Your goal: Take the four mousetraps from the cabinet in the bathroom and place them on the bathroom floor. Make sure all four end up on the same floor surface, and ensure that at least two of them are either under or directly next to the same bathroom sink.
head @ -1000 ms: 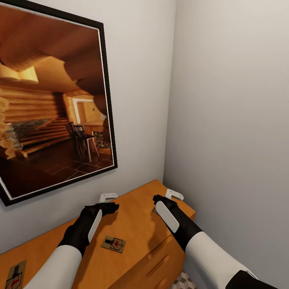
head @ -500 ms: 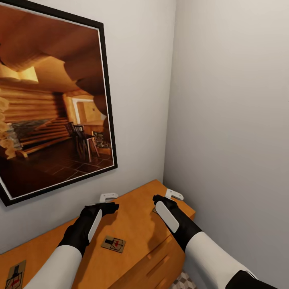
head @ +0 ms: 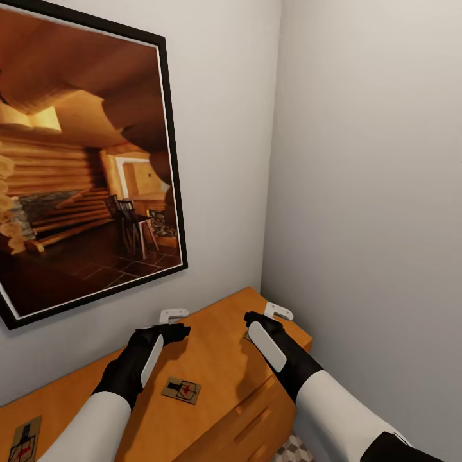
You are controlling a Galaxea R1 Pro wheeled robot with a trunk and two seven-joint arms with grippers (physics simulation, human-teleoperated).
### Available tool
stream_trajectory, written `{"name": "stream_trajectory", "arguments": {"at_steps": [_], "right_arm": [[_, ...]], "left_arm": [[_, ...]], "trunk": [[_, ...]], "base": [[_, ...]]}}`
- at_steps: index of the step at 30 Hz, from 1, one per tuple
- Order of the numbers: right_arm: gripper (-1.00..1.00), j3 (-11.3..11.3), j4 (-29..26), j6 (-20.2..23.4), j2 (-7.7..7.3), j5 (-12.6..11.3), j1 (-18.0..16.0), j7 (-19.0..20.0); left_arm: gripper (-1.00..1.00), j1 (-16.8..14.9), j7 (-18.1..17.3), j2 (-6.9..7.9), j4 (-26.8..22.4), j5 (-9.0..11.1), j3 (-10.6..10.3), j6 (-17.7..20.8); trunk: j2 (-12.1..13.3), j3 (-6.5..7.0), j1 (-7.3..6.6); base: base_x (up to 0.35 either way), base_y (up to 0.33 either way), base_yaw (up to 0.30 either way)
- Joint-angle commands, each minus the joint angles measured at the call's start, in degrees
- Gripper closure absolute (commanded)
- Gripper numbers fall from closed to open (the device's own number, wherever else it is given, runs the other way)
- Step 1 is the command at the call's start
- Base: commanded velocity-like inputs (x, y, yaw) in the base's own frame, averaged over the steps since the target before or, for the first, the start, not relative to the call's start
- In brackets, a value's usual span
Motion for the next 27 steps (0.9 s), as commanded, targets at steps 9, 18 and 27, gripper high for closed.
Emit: {"name": "stream_trajectory", "arguments": {"at_steps": [9, 18, 27], "right_arm": [[-1.0, 0.2, -0.1, 0.3, -0.05, -0.2, -0.1, -0.4], [-1.0, 0.2, -0.1, 0.3, -0.03, -0.1, -0.1, -0.4], [-1.0, 0.2, -0.1, 0.3, -0.03, -0.2, -0.1, -0.4]], "left_arm": [[-1.0, 0.0, 0.0, -0.06, -0.1, -0.1, 0.1, 0.3], [-1.0, 0.0, 0.0, -0.06, -0.1, -0.1, 0.2, 0.3], [-1.0, 0.0, 0.0, -0.06, -0.1, -0.1, 0.2, 0.4]], "trunk": [[-0.1, -0.12, 0.03], [-0.1, -0.12, 0.03], [-0.1, -0.12, 0.03]], "base": [[0.097, 0.0, 0.0], [0.024, 0.0, 0.0], [0.002, 0.0, 0.0]]}}
